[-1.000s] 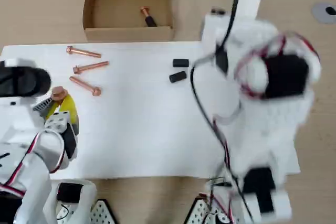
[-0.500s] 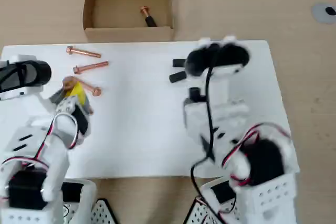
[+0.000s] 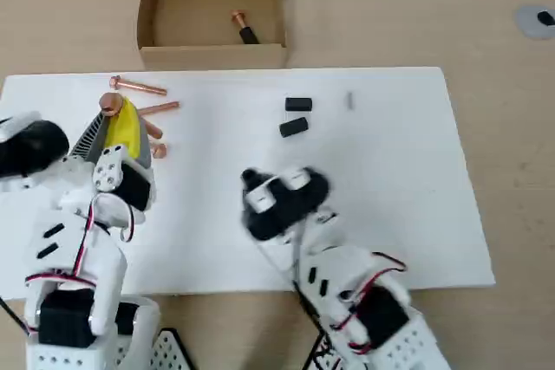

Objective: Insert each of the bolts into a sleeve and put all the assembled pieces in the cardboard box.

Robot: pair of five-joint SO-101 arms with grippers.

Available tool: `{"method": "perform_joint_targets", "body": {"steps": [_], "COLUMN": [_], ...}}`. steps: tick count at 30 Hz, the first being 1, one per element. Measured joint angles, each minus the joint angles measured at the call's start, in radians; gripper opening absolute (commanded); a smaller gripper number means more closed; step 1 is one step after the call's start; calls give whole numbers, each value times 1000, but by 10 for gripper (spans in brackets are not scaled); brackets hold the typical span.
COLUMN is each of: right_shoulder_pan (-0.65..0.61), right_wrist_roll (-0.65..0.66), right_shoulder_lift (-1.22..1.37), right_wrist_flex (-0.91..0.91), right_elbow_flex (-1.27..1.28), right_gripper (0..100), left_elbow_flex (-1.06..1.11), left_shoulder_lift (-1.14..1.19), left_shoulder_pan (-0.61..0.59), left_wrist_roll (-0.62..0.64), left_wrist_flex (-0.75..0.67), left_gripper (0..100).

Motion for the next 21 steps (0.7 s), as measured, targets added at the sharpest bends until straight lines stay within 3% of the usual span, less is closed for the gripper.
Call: {"method": "perform_joint_targets", "body": {"steps": [9, 15, 21], "right_shoulder_pan": [-72, -72, -72], "right_wrist_roll": [32, 46, 46], "right_shoulder_lift": [-2, -2, -2], "right_wrist_flex": [-187, -199, -199], "right_elbow_flex": [118, 120, 120], "right_gripper": [9, 9, 9], "left_elbow_flex": [-2, -2, -2], "left_shoulder_lift": [-64, -69, -69], "left_shoulder_pan": [226, 250, 252], "left_wrist_roll": [-32, -58, -40], "left_wrist_flex": [103, 201, 207], "left_gripper": [5, 5, 5]}}
